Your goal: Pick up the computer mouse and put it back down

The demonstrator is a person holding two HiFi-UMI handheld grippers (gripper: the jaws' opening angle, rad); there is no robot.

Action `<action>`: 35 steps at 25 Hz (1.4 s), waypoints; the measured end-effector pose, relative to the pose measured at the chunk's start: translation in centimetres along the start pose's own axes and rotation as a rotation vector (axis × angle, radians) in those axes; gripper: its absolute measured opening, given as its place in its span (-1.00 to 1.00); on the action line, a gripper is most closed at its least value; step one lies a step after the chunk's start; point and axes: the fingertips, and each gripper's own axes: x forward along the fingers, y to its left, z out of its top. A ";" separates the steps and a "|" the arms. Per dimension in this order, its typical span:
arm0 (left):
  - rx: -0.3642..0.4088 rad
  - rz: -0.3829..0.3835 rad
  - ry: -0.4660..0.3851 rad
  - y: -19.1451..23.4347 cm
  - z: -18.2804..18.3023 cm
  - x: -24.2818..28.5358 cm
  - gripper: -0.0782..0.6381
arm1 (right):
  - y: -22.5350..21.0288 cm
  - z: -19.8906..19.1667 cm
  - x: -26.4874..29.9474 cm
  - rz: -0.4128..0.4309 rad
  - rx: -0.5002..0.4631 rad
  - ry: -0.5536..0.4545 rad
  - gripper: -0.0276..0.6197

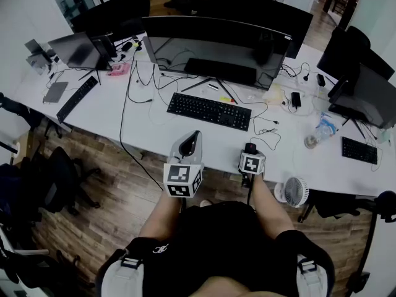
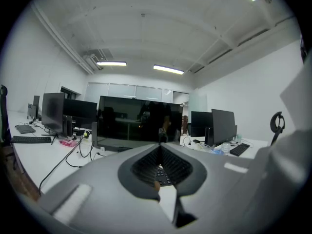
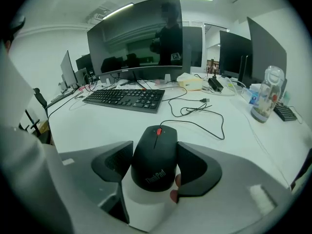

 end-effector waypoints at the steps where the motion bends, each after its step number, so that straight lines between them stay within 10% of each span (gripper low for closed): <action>1: 0.000 0.001 0.001 0.0 0.0 -0.1 -0.64 | 0.1 -0.2 0.1 0.001 0.004 0.007 -0.02; 20: 0.013 -0.007 0.011 -0.3 -0.3 -0.1 -0.64 | -0.2 -0.5 1.6 0.009 0.018 0.029 -0.02; 28: 0.005 -0.015 0.006 -0.2 -0.2 0.5 -0.64 | -0.9 1.7 0.2 -0.003 -0.001 -0.060 -0.02; 35: 0.001 -0.038 0.006 -0.7 -0.3 1.3 -0.64 | -0.7 8.6 -5.5 0.010 0.013 -0.339 -0.09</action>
